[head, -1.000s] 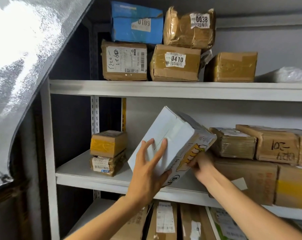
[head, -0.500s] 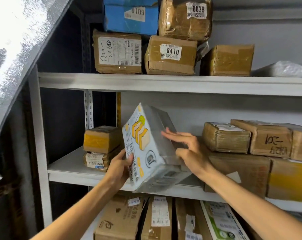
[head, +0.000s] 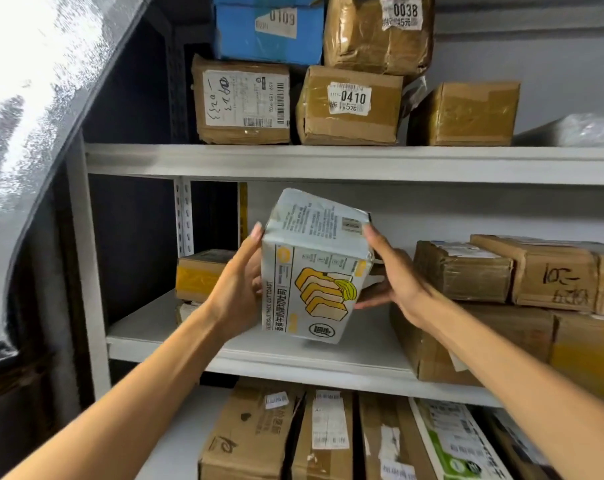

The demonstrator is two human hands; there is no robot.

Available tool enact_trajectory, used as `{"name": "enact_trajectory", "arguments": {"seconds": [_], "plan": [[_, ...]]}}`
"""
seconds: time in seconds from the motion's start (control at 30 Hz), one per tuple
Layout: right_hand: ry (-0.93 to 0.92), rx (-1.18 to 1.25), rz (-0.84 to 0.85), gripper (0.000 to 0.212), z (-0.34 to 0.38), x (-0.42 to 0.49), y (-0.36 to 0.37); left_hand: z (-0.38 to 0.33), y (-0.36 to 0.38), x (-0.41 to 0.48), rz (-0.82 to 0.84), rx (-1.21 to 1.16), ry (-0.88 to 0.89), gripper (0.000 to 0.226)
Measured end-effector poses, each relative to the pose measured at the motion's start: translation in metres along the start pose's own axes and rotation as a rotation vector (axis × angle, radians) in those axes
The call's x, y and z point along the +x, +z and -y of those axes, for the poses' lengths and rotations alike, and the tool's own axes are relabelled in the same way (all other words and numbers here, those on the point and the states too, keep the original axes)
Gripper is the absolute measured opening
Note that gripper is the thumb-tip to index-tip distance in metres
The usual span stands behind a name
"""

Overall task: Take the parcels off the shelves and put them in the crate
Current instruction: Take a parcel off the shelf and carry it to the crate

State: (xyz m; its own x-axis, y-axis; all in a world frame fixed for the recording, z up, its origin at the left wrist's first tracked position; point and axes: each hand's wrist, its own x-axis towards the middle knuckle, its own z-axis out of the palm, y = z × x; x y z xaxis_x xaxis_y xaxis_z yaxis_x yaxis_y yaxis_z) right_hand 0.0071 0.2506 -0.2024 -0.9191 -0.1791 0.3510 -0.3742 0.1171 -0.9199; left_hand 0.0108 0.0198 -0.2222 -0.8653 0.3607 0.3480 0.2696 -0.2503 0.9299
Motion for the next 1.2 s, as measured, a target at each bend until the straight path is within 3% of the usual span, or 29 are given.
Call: {"name": "enact_trajectory", "arguments": {"seconds": [0.07,0.17,0.23,0.33,0.6,0.83,1.2], "plan": [[-0.007,-0.02,-0.016,0.058,-0.003,0.003,-0.004,-0.009,-0.003,0.004,-0.03,0.102,0.014,0.065],[-0.01,0.167,-0.013,0.065,-0.016,0.005,-0.007,-0.013,-0.011,0.004,-0.045,0.203,0.029,0.052],[0.0,0.234,-0.044,0.073,-0.028,0.009,-0.003,-0.003,-0.012,0.005,-0.078,0.319,0.005,0.069],[0.051,0.018,-0.057,0.093,-0.046,0.013,0.012,0.024,-0.017,0.009,-0.18,0.44,0.028,0.086],[0.036,-0.159,-0.083,0.101,-0.099,0.043,0.039,0.083,-0.047,0.032,-0.374,0.648,0.139,0.057],[-0.006,-0.336,-0.058,0.076,-0.125,0.061,0.045,0.115,-0.066,0.048,-0.518,0.772,0.138,0.045],[-0.026,-0.347,-0.011,0.08,-0.128,0.071,0.059,0.105,-0.076,0.043,-0.554,0.802,0.068,0.049]]}}
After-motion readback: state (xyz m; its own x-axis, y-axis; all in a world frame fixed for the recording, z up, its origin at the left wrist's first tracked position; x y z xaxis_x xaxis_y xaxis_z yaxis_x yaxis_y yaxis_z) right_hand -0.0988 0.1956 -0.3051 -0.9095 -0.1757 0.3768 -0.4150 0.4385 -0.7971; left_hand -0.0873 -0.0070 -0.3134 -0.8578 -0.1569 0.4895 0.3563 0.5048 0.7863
